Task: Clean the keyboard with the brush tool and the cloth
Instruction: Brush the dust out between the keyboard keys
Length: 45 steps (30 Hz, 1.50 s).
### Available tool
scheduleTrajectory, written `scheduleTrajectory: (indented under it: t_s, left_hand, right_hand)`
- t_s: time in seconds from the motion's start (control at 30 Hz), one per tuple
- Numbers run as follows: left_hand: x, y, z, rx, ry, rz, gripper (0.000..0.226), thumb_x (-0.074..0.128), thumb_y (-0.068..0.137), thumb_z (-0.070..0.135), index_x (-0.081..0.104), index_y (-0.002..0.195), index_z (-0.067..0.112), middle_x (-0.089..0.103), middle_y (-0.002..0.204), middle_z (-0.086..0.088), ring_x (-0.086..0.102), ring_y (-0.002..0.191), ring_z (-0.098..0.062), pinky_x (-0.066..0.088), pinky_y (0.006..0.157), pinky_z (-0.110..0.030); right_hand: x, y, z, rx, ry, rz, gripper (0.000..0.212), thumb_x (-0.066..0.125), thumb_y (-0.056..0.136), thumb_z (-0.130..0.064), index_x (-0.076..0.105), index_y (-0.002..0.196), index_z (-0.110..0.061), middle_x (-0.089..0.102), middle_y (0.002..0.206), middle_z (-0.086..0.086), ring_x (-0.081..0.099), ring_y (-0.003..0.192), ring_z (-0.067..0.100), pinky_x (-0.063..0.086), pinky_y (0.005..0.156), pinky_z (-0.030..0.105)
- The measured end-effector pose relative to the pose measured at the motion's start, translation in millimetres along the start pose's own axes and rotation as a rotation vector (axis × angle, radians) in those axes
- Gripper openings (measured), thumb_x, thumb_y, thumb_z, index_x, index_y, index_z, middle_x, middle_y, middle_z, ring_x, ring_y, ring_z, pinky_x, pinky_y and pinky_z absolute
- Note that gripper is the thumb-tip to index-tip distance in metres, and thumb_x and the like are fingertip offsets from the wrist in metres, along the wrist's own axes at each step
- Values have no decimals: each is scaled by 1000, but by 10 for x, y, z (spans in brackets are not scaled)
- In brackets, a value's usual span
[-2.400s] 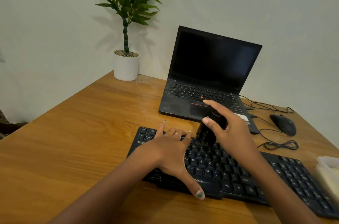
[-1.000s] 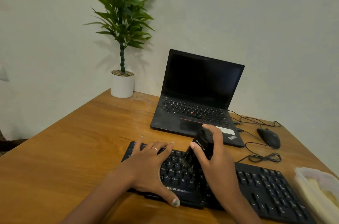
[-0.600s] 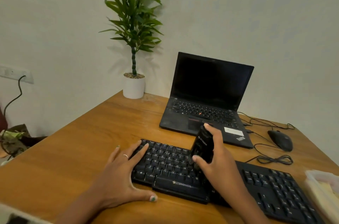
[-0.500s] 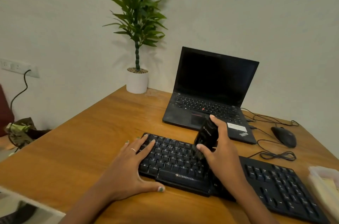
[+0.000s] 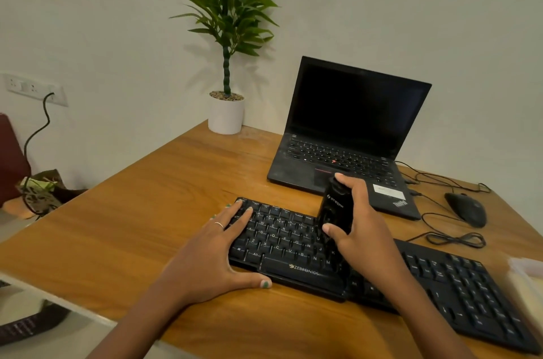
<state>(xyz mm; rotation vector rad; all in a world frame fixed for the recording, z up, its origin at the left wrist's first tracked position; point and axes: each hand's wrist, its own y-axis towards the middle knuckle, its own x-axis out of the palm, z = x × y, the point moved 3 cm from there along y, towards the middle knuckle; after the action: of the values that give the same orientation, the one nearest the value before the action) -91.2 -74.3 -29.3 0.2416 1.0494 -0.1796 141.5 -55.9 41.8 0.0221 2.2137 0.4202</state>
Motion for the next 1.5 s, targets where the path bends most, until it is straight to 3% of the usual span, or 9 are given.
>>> scheduleTrajectory:
  t_s: [0.1,0.4,0.53,0.67,0.83,1.0,1.13,1.27,1.5]
  left_hand:
    - [5,4,-17,8,-1,16,120,56,57,90,-6,149,45,-21,155,26,-9,143,1,9,117,-26]
    - [6,5,-10,5,28,3,120,53,59,90,-8,150,43,-23,154,26,-11,139,4,10,116,-26]
    - [-1,-4,-8,6,41,7,120,53,59,89,-8,151,42,-24,153,27,-11,139,4,7,115,-23]
    - [-5,-9,7,0,49,-6,120,51,59,89,-10,151,41,-25,153,27,-12,136,6,8,115,-23]
    - [-4,-6,4,-3,41,-8,120,51,58,90,-9,151,42,-25,153,27,-13,136,7,11,117,-25]
    - [-8,-5,5,-5,37,-8,121,50,57,90,-9,150,42,-23,154,26,-12,137,6,8,115,-23]
    - [-2,-4,-2,2,27,5,121,52,57,90,-7,151,41,-21,154,26,-10,137,6,8,114,-22]
    - [-1,-1,-4,-7,37,-7,122,49,56,91,-8,151,41,-23,153,27,-11,136,7,7,115,-23]
    - [7,12,-5,-4,44,-16,121,49,57,90,-9,151,40,-23,154,26,-11,134,9,7,115,-23]
  right_hand:
    - [-48,0,28,2,-15,-60,80,68,83,-15,13,131,-48,54,103,-7,60,85,10,54,69,25]
    - [26,-83,-28,-20,6,4,83,68,82,-14,12,134,-46,49,110,-10,57,97,11,54,75,29]
    - [22,-14,56,28,-43,125,83,66,82,-10,12,138,-39,52,122,3,58,103,18,55,77,32]
    - [16,-34,41,66,89,-24,81,66,82,-9,14,132,-45,53,113,-3,59,89,10,53,63,23]
    - [-27,-42,24,57,-60,102,83,67,82,-10,11,136,-42,52,121,2,57,103,19,55,78,35]
    - [-62,-72,5,90,58,-115,81,67,82,-13,13,133,-44,51,104,-10,57,87,7,52,66,23]
    - [-54,-65,27,98,-51,89,84,67,82,-11,10,137,-41,52,120,1,57,102,17,55,76,33]
    - [-14,-164,-22,83,85,-65,81,66,83,-12,13,134,-44,49,102,-13,57,86,8,48,59,18]
    - [-67,-226,-30,94,8,68,83,66,83,-14,9,137,-42,51,117,-3,53,93,10,53,72,28]
